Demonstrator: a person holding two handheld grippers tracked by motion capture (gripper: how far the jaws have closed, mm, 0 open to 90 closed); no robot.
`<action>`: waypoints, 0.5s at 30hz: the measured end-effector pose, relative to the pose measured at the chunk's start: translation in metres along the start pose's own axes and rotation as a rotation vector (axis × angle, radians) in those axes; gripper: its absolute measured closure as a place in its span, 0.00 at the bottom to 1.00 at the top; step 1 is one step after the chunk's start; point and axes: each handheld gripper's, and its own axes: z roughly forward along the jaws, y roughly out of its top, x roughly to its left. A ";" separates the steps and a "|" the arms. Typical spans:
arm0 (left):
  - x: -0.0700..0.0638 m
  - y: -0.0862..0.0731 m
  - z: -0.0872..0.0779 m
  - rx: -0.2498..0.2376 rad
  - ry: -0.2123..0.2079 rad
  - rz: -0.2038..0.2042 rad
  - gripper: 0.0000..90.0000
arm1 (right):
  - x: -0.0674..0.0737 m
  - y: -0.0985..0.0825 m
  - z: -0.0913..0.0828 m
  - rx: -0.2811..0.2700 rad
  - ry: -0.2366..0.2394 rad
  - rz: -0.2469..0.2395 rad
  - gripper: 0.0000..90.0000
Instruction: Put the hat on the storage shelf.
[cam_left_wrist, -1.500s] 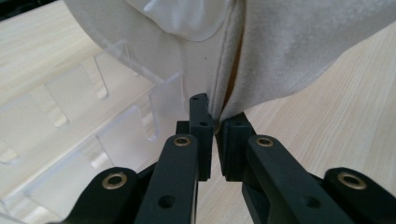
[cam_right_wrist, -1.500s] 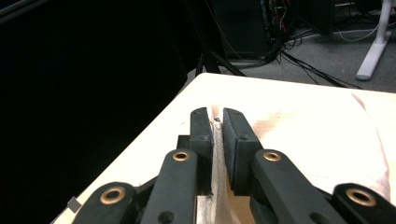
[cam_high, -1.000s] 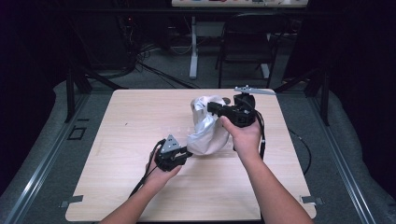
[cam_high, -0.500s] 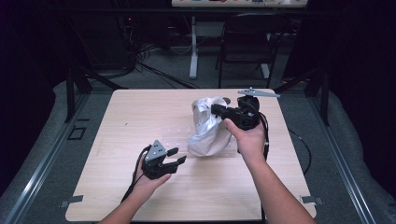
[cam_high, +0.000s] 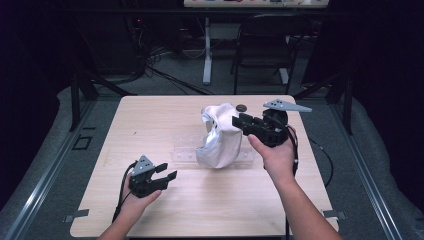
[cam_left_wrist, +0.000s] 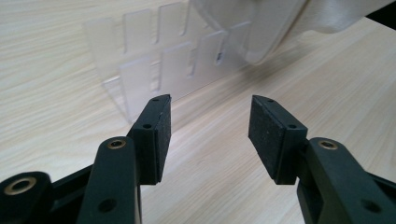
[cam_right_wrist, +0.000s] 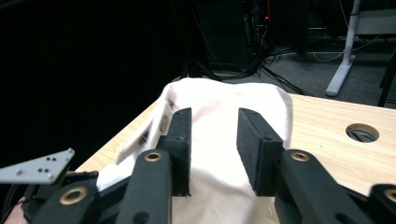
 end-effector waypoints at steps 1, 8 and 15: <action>0.002 -0.001 -0.002 -0.001 0.004 -0.005 0.55 | 0.000 -0.001 -0.002 -0.004 0.001 0.001 0.71; 0.011 -0.006 -0.010 -0.005 0.025 -0.010 0.53 | -0.001 -0.010 -0.013 -0.015 -0.031 -0.054 0.65; 0.019 -0.013 -0.008 0.000 0.060 -0.007 0.51 | -0.004 -0.031 -0.025 -0.017 -0.100 -0.135 0.60</action>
